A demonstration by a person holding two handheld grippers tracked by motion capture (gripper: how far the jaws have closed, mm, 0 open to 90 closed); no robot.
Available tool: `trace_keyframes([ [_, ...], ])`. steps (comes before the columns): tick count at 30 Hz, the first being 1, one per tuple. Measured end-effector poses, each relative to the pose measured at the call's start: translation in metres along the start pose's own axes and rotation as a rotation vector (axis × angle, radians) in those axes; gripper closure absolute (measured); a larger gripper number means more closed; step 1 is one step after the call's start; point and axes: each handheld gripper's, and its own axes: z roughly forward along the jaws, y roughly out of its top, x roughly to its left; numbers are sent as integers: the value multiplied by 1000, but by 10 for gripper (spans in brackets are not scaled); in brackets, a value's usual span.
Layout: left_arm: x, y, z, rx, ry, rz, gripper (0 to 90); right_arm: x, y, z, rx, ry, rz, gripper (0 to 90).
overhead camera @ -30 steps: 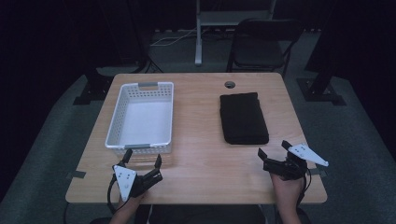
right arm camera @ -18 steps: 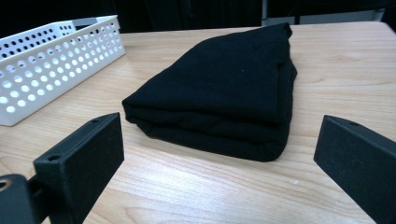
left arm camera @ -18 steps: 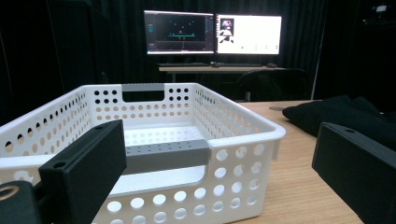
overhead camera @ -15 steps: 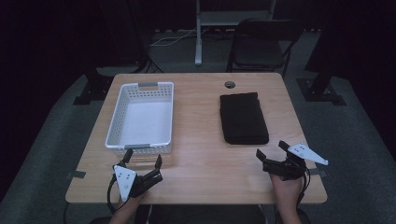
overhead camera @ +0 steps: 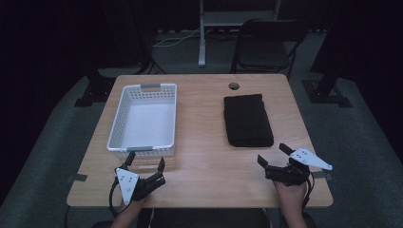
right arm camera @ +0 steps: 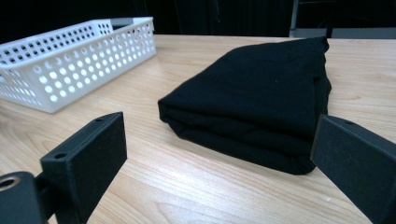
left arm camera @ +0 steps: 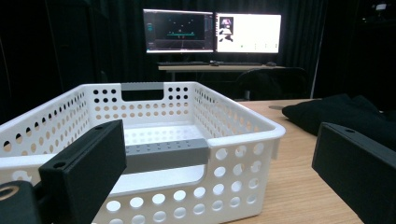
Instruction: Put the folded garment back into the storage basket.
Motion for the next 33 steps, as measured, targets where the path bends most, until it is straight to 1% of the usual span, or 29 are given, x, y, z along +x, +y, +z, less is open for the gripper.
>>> trace_keyframes([
  [3, 0, 0, 0, 0, -3, 0, 43, -2, 1, -2, -9, 18, 36, 39],
  [4, 0, 0, 0, -2, -9, -2, 43, -2, 1, -3, -23, 21, 41, 39],
  [5, 0, 0, 0, -2, -12, -1, 43, -1, 3, -5, -23, 16, 43, 39],
  [6, 0, 0, 0, -2, -13, -2, 43, -1, 4, -5, -18, 13, 38, 39],
  [8, 0, 0, 0, -4, -14, -2, 43, 1, 7, -7, -32, 6, 30, 40],
  [10, 1, 0, -1, -4, -13, -1, 43, 2, 12, -8, -27, 7, 21, 39],
  [11, 1, 0, -1, -5, -13, -1, 43, 3, 13, -10, -39, 5, 14, 40],
  [14, 1, 0, -1, -6, -12, -1, 43, 5, 18, -13, -49, -8, -20, 39],
  [16, 1, 0, -1, -6, -12, -1, 43, 5, 19, -15, -51, -12, -24, 39],
  [17, 1, 0, -1, -7, -11, 0, 43, 4, 21, -18, -61, -20, -44, 39],
  [20, 1, 0, -2, -13, -2, -3, 43, 2, 22, -23, -58, -33, -47, 39],
  [23, 0, 0, -2, -5, 6, 1, 43, -2, 25, -26, -70, -24, -23, 40],
  [24, 0, 0, -2, -5, 6, 1, 43, -2, 26, -27, -78, -24, -23, 40],
  [26, 0, 0, -2, -6, 6, 0, 43, -3, 28, -28, -84, -25, -29, 40],
  [29, 0, 0, -2, 0, 12, 2, 43, -3, 35, -31, -97, -35, -35, 40],
  [30, 0, 0, -2, 0, 12, 2, 43, -4, 38, -30, -96, -27, -35, 40],
  [31, 0, 0, -2, 3, 23, 3, 43, -4, 40, -31, -99, -25, -35, 40],
  [33, 0, 0, -2, 0, 21, 3, 43, -4, 44, -32, -110, -24, -38, 40],
])
